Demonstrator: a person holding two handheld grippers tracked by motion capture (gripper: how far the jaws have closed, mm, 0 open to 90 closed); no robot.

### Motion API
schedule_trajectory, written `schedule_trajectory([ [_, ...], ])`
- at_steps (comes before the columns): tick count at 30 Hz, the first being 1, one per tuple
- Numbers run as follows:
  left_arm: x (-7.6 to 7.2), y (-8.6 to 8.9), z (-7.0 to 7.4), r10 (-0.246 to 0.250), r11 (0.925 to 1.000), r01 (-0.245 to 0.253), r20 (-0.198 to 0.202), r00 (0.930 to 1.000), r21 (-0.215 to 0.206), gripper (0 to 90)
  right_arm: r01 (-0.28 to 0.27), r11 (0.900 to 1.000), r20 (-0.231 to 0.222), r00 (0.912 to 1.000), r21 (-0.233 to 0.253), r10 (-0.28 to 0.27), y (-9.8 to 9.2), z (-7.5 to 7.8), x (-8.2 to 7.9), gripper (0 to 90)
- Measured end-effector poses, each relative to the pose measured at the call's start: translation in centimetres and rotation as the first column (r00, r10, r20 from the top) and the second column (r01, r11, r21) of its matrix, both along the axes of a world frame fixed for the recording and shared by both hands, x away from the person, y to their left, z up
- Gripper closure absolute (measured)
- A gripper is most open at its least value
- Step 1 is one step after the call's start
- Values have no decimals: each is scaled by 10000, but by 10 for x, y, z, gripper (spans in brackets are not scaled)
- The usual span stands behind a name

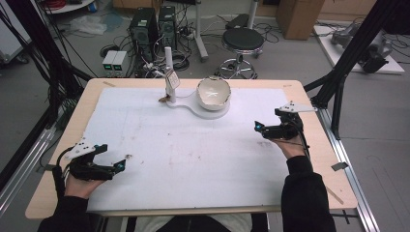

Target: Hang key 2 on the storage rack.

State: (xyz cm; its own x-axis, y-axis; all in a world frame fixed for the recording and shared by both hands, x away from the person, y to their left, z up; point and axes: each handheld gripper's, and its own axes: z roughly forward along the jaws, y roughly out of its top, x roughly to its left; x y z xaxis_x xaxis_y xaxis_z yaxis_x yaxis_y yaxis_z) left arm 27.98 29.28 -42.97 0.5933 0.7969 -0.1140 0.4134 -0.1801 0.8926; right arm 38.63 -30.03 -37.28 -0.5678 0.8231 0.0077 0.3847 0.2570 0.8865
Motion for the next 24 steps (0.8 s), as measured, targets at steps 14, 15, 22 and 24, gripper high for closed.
schedule_trajectory([
  [14, 1, 0, 0, -9, 10000, 9, -34, 10000, -24, 17, 34, 9990, 252, 9997, 456, -46, -17, -26, -41, 5],
  [15, 1, 0, 0, -5, 10000, 5, -42, 10000, -26, 17, 43, 9987, 262, 9996, 516, -57, -19, -28, -44, 5],
  [22, 1, 0, 0, -42, 10000, 41, -55, 10000, -38, 17, 91, 9994, 491, 9987, 335, -107, -27, -35, -63, 5],
  [24, 1, 0, 0, -67, 10000, 66, -58, 10000, -21, 17, 64, 9994, 583, 9983, 329, -84, -29, -36, -66, 6],
])
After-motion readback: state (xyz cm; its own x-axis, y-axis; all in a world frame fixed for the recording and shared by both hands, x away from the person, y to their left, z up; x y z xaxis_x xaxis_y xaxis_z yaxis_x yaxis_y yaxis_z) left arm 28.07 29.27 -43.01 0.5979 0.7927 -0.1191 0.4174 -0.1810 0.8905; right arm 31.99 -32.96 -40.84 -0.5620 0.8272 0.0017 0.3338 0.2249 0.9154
